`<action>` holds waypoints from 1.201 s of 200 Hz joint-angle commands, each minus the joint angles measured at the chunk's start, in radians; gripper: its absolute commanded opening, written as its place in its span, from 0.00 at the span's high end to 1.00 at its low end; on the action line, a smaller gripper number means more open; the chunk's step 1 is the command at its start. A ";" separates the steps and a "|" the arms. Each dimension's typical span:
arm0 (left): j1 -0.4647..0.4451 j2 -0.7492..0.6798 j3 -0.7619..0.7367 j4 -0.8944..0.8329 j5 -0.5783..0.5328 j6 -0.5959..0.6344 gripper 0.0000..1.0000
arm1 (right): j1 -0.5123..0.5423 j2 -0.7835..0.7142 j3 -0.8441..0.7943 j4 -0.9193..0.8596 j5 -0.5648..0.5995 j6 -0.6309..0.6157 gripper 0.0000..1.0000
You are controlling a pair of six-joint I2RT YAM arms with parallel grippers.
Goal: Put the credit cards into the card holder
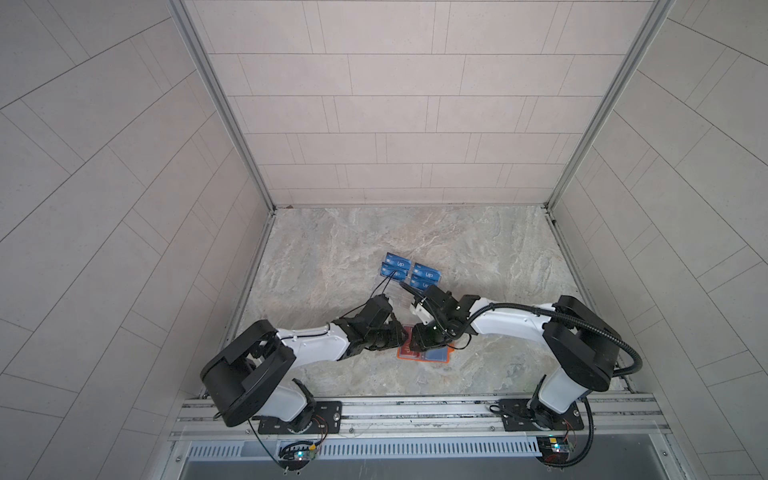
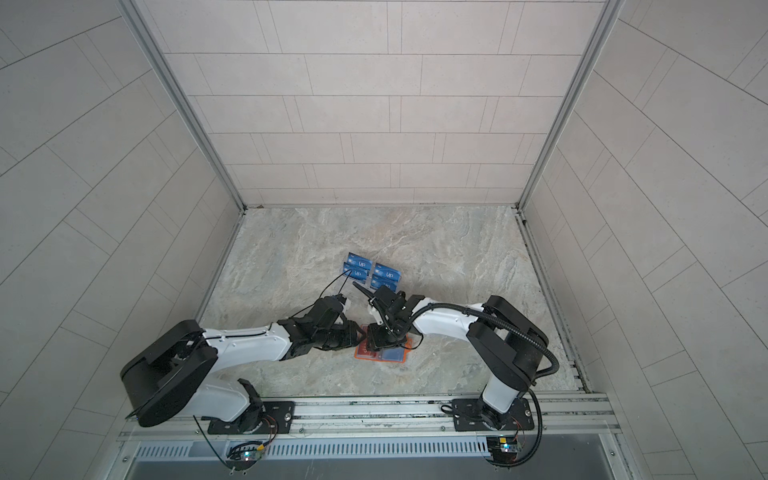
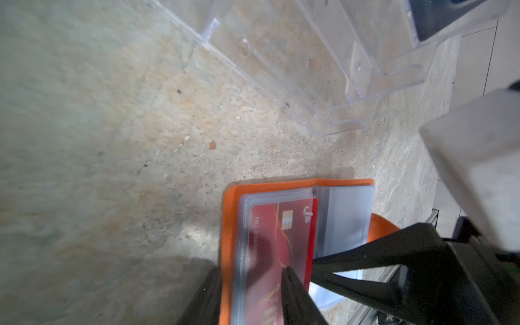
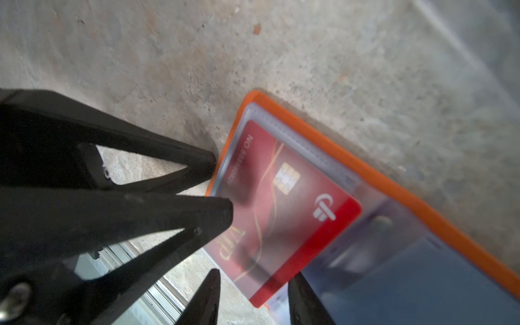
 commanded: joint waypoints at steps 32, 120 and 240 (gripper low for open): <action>0.002 -0.040 -0.036 -0.032 -0.017 -0.022 0.60 | 0.017 0.019 0.020 0.070 -0.020 -0.006 0.57; 0.009 -0.088 0.022 -0.182 -0.058 0.006 0.59 | -0.039 -0.125 -0.025 -0.064 0.068 -0.062 0.56; -0.041 -0.053 0.222 -0.289 0.018 0.038 0.56 | -0.137 -0.179 -0.102 -0.050 0.036 -0.087 0.83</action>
